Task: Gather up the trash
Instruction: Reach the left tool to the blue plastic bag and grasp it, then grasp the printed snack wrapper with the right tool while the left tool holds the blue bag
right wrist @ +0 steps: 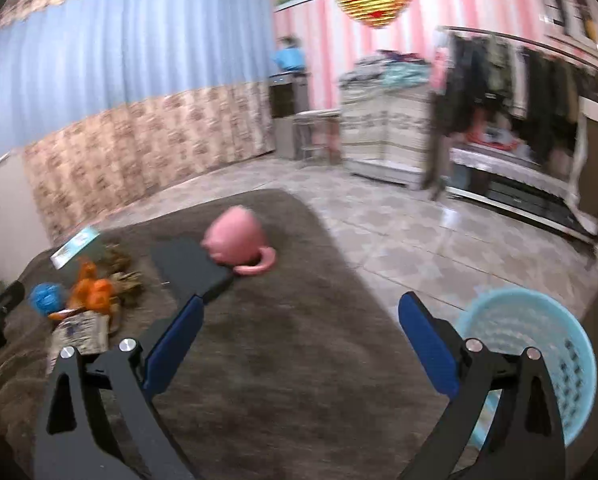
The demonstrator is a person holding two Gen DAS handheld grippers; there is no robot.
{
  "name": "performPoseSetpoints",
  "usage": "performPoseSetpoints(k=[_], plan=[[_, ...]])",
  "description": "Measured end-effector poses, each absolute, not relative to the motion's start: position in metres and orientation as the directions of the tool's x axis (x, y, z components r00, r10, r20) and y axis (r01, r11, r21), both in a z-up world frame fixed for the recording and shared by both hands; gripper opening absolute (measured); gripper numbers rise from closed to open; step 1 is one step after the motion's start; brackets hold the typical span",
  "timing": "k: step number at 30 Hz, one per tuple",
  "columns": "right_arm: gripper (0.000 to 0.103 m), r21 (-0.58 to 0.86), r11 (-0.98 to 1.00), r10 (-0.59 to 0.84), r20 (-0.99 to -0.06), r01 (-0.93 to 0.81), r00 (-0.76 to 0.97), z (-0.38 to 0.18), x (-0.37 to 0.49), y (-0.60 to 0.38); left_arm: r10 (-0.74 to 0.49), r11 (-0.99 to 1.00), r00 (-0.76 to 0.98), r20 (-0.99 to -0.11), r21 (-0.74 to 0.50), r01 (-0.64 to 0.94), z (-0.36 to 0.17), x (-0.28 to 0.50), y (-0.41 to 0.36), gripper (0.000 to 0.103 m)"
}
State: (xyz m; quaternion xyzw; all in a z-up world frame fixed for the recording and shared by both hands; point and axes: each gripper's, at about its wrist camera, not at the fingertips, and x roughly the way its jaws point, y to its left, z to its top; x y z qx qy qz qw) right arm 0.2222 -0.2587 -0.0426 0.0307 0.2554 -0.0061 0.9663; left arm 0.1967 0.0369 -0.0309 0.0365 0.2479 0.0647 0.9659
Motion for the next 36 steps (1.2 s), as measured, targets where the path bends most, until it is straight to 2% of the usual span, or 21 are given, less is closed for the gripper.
performPoseSetpoints(k=[4, 12, 17, 21, 26, 28, 30, 31, 33, 36], plan=[[0.096, 0.004, 0.999, 0.044, -0.516, -0.049, 0.855, -0.044, 0.248, -0.221, 0.210, 0.978, 0.837, -0.506, 0.113, -0.177, -0.048, 0.194, 0.076, 0.098], [0.096, 0.031, 0.995, 0.093, -0.577, -0.092, 0.811, -0.084, 0.274, -0.198, 0.275, 0.961, 0.777, -0.567, 0.132, -0.243, -0.087, 0.201, 0.118, 0.098], [0.096, 0.028, 0.996, 0.080, -0.599, -0.079, 0.797, -0.095, 0.283, -0.198, 0.258, 0.962, 0.763, -0.593, 0.084, -0.260, -0.095, 0.223, 0.131, 0.098], [0.096, 0.021, 0.997, 0.072, -0.606, -0.074, 0.792, -0.097, 0.289, -0.195, 0.265, 0.962, 0.772, -0.578, 0.104, -0.252, -0.091, 0.255, 0.130, 0.098], [0.096, 0.005, 0.996, 0.074, -0.609, -0.089, 0.790, -0.098, 0.289, -0.185, 0.230, 0.970, 0.763, -0.604, 0.080, -0.229, -0.096, 0.291, 0.135, 0.097], [0.096, 0.000, 0.995, 0.078, -0.613, -0.099, 0.786, -0.099, 0.290, -0.179, 0.226, 0.971, 0.753, -0.618, 0.084, -0.223, -0.103, 0.300, 0.135, 0.090], [0.096, 0.002, 0.993, 0.091, -0.622, -0.114, 0.778, -0.103, 0.291, -0.172, 0.202, 0.976, 0.740, -0.641, 0.073, -0.203, -0.111, 0.304, 0.136, 0.072], [0.096, 0.003, 0.993, 0.096, -0.626, -0.121, 0.774, -0.104, 0.291, -0.169, 0.183, 0.980, 0.736, -0.652, 0.060, -0.191, -0.114, 0.306, 0.136, 0.067], [0.096, 0.006, 0.990, 0.113, -0.636, -0.142, 0.763, -0.108, 0.290, -0.158, 0.160, 0.984, 0.735, -0.659, 0.042, -0.176, -0.116, 0.303, 0.138, 0.047], [0.096, 0.007, 0.979, 0.157, -0.655, -0.202, 0.739, -0.116, 0.287, -0.135, 0.173, 0.981, 0.742, -0.647, 0.048, -0.187, -0.111, 0.293, 0.143, 0.033]])
